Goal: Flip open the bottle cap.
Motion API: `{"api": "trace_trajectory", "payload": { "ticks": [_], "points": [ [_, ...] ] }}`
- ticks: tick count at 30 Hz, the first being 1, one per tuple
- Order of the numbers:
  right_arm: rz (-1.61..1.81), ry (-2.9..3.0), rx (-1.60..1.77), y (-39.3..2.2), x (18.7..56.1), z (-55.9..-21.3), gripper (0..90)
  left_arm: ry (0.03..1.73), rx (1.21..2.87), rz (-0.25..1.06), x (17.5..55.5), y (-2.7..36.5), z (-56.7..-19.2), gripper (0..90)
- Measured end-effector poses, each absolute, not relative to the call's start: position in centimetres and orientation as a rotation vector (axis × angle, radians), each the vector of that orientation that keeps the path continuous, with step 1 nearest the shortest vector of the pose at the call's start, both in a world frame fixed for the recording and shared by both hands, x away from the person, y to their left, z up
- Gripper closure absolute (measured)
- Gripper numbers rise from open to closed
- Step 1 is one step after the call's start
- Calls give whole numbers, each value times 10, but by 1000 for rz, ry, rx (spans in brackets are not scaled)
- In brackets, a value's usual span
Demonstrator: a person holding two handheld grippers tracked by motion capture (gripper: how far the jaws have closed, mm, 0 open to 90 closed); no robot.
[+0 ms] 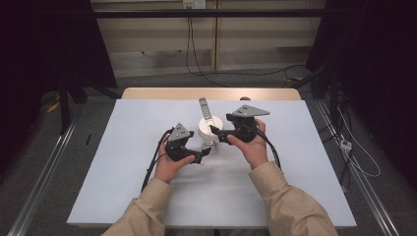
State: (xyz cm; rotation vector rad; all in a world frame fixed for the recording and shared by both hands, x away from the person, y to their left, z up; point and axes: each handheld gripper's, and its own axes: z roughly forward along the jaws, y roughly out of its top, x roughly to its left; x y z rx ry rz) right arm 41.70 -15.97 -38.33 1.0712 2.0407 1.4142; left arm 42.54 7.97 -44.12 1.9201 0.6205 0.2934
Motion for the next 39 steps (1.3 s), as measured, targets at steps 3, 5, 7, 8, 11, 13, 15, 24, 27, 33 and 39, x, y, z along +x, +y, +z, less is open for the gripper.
{"api": "trace_trajectory", "payload": {
  "ticks": [3,5,7,8,11,13,15,24,27,33,39],
  "points": [
    [1404,2043,1061,-167,408,-389,197,629,1908,295,422,86,-439,65],
    [1405,2040,1064,-172,402,-393,185,636,1903,286,419,90,-438,65],
    [1386,2037,1067,-179,396,-398,169,636,1904,280,416,95,-438,65],
    [1379,2036,1063,-182,393,-400,167,642,1902,280,415,98,-438,65],
    [1378,2038,1076,-188,386,-406,155,648,1902,279,411,105,-438,63],
    [1366,2038,1078,-193,380,-410,149,653,1897,268,409,109,-437,64],
    [1351,2043,1076,-197,374,-415,139,661,1892,276,407,116,-437,63],
    [1336,2036,1090,-214,351,-427,114,683,1895,284,397,139,-434,63],
    [1328,2036,1110,-220,346,-432,104,693,1898,281,394,146,-436,63],
    [1316,2028,1126,-230,337,-438,102,705,1892,293,389,160,-435,63],
    [1317,2021,1132,-238,327,-442,102,716,1893,304,384,171,-435,64]
  ]
}}
